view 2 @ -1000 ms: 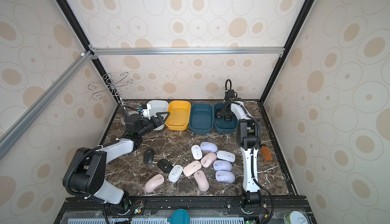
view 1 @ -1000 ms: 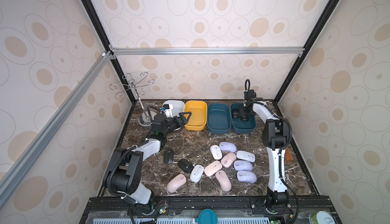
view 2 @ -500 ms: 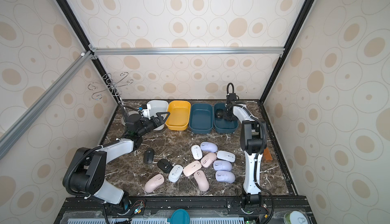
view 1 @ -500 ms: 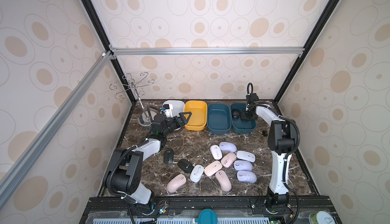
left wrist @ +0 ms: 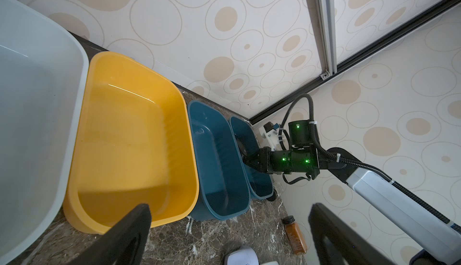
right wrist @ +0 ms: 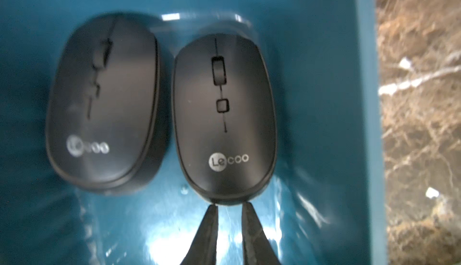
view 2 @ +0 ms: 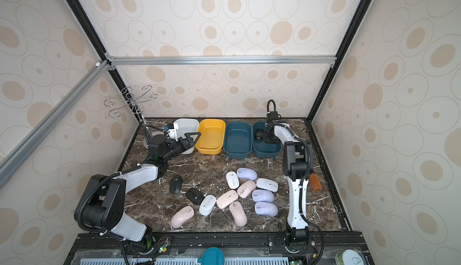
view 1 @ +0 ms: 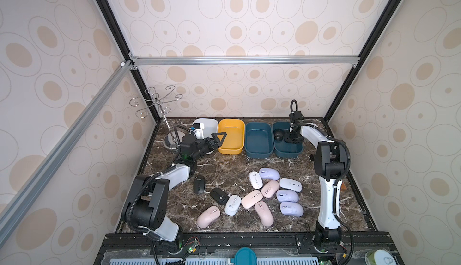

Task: Place the mice by color into the storage box
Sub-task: Place the mouse in the storage box, then pick up the mouse from the center of the board.

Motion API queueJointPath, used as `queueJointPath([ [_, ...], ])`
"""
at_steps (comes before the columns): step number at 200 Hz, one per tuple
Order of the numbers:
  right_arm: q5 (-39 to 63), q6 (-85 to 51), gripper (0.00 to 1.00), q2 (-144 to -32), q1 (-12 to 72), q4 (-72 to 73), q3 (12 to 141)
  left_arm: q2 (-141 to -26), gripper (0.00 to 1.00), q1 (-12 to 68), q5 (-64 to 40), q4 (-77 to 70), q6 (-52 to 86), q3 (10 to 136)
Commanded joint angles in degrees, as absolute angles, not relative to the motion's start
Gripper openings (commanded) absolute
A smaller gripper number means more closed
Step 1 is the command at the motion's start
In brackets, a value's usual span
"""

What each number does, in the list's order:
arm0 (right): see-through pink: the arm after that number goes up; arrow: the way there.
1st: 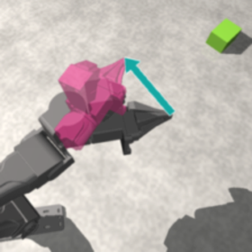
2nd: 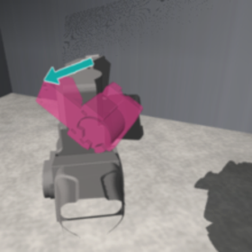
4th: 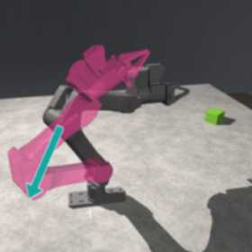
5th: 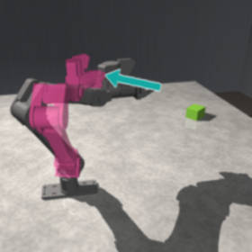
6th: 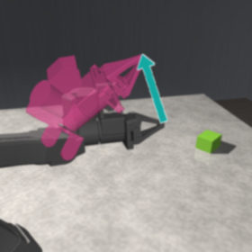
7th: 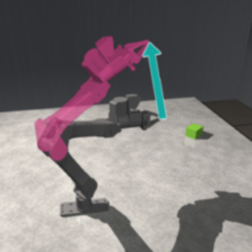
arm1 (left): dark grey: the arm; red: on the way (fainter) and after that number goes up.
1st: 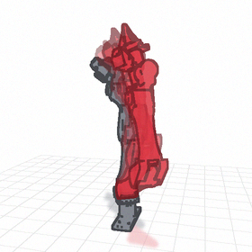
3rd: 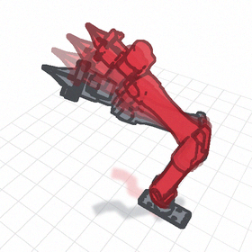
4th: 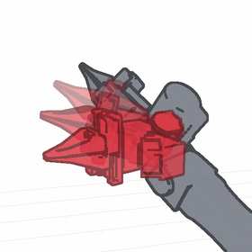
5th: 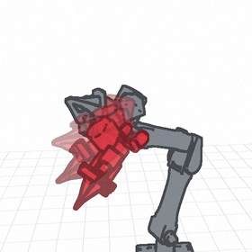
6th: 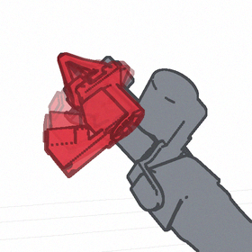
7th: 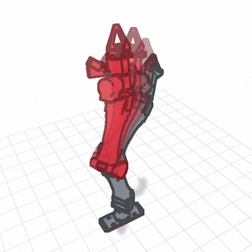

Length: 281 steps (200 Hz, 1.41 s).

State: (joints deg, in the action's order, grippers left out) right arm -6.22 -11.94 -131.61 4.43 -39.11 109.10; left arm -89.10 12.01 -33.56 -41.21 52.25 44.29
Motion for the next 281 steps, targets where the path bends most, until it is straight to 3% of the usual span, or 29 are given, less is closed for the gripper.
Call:
queueJointPath([
  [1,-7.3,-10.7,0.21,-134.2,4.2,-41.7,112.7,-89.2,1.0,12.2,-34.4,-41.9,51.5,46.8],
  [26,-6.9,-10.6,0.21,-134.9,4.2,-44.3,115.0,-89.3,1.0,12.2,-34.5,-41.9,51.6,46.7],
  [57,-6.1,-11.6,0.22,-127.9,4.7,-40.3,107.9,-88.6,1.0,12.2,-34.0,-41.3,50.8,46.8],
  [91,-7.2,-13.2,0.31,-119.1,7.5,-39.0,103.0,-86.8,1.0,12.0,-30.8,-37.1,47.7,47.5],
  [109,-8.2,-14.3,0.41,-113.4,11.0,-36.2,97.6,-84.4,1.0,11.5,-27.4,-34.7,45.5,47.4],
  [143,-12.2,-16.1,0.54,-103.0,23.2,-30.9,85.6,-78.8,1.0,9.4,-15.8,-32.1,43.9,45.0],
  [198,-14.0,-14.4,0.63,-97.5,46.4,-29.9,79.0,-70.5,1.0,5.6,1.1,-26.3,44.5,42.3],
  [244,-7.9,-14.0,0.72,-103.0,61.5,-33.3,81.9,-69.7,1.0,1.8,-0.7,-27.7,48.3,40.8],
  [281,-2.3,-11.6,0.83,-109.8,66.0,-36.6,86.2,-69.9,1.0,0.4,-3.5,-29.3,49.3,40.5],
])
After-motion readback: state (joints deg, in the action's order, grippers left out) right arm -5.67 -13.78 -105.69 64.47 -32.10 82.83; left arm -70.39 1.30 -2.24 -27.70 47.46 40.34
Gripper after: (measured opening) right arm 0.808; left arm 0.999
